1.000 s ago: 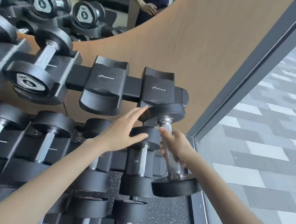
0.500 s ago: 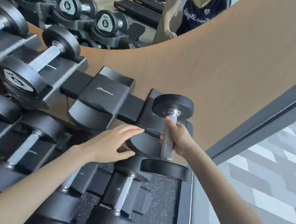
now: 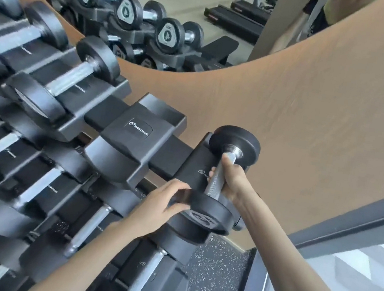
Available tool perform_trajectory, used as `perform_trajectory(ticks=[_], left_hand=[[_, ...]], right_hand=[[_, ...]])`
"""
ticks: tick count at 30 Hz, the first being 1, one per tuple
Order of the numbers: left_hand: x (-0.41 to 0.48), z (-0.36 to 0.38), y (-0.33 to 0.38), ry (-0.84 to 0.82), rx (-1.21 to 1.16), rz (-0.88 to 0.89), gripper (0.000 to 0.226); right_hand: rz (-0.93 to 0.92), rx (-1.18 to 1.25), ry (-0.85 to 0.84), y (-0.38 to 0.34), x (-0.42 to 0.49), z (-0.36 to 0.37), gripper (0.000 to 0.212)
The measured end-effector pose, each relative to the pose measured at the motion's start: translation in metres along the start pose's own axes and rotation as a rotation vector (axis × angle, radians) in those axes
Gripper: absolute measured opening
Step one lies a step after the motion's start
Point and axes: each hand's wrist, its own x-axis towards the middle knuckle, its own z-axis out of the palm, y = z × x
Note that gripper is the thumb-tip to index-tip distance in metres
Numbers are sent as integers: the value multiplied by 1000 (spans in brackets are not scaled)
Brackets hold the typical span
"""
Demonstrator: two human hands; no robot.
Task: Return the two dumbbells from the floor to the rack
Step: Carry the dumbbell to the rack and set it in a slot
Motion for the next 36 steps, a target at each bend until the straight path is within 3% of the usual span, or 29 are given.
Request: perform_trajectory(ticks=[5, 11, 17, 19, 23, 27, 31, 36], left_hand=[[-4, -6, -16, 7, -15, -53, 33], [-4, -16, -22, -38, 5, -98, 31], [-2, -18, -22, -25, -4, -77, 33], [-3, -16, -23, 8, -47, -88, 31], [-6, -13, -21, 51, -116, -113, 32], [-11, -13, -16, 56, -76, -99, 37], [-27, -24, -19, -8, 61, -62, 49], [-76, -54, -24, -103, 307, 172, 46]], right_hand=[[-11, -145, -46, 1, 8, 8, 28], [20, -728, -202, -25, 0, -8, 41], [-185, -563, -421, 29, -53, -50, 46], [-352, -607, -452, 59, -69, -59, 50], [-697, -799, -271, 95, -72, -57, 45], [-723, -800, -165, 100, -76, -51, 37], [-724, -777, 33, 108, -101, -46, 47], [-805, -915, 391, 165, -194, -44, 61]])
